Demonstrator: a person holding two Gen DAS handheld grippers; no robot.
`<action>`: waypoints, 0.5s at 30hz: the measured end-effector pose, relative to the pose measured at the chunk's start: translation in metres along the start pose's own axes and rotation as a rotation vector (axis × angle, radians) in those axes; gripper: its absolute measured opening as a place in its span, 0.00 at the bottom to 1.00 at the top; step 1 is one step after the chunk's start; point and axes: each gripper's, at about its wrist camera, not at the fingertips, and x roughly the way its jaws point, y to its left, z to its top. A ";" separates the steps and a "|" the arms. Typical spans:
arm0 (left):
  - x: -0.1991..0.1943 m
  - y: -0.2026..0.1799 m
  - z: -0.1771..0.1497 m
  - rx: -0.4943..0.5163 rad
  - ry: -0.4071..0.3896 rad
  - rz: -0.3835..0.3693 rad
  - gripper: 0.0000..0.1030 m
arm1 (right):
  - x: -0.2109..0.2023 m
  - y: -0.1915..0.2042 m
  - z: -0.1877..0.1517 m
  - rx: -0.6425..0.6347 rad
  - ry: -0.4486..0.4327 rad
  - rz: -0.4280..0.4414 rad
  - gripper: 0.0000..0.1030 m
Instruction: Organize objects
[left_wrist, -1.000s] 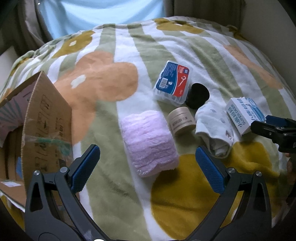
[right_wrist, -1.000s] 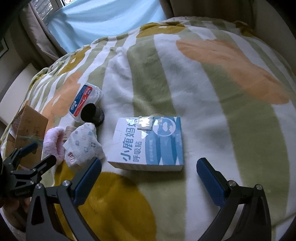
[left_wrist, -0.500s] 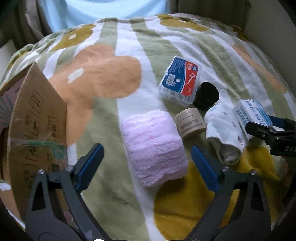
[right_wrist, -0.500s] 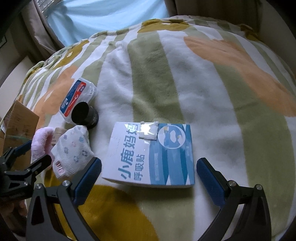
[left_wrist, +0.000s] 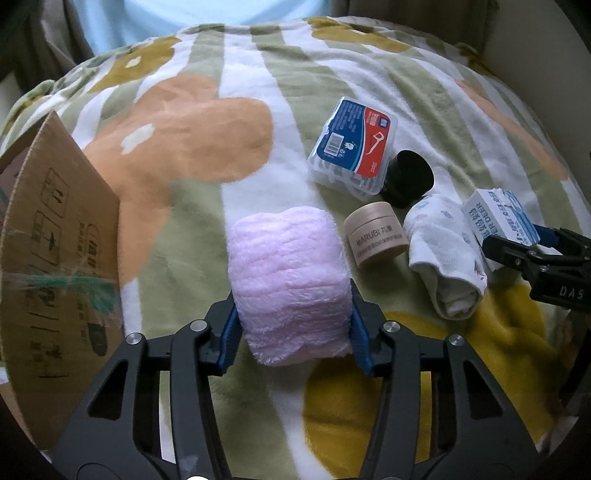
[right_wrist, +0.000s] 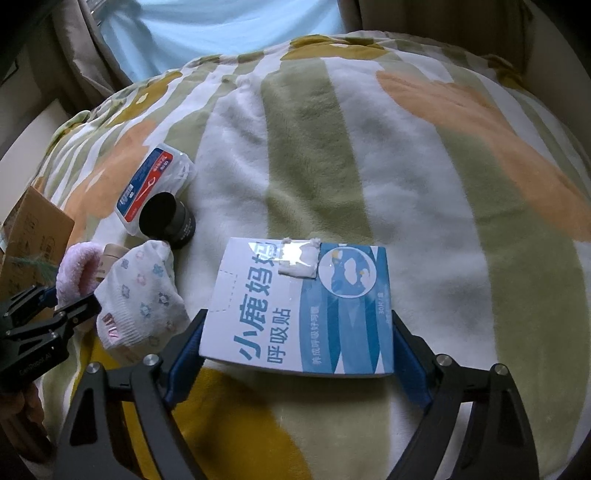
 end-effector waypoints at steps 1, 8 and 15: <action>-0.002 0.000 0.000 0.000 -0.002 0.000 0.44 | -0.001 0.000 0.000 0.002 -0.001 0.000 0.84; -0.021 0.003 0.002 -0.006 -0.025 -0.026 0.43 | -0.012 0.005 0.002 -0.002 -0.006 -0.027 0.84; -0.059 0.007 0.013 0.014 -0.089 -0.049 0.43 | -0.041 0.016 0.008 -0.009 -0.042 -0.047 0.83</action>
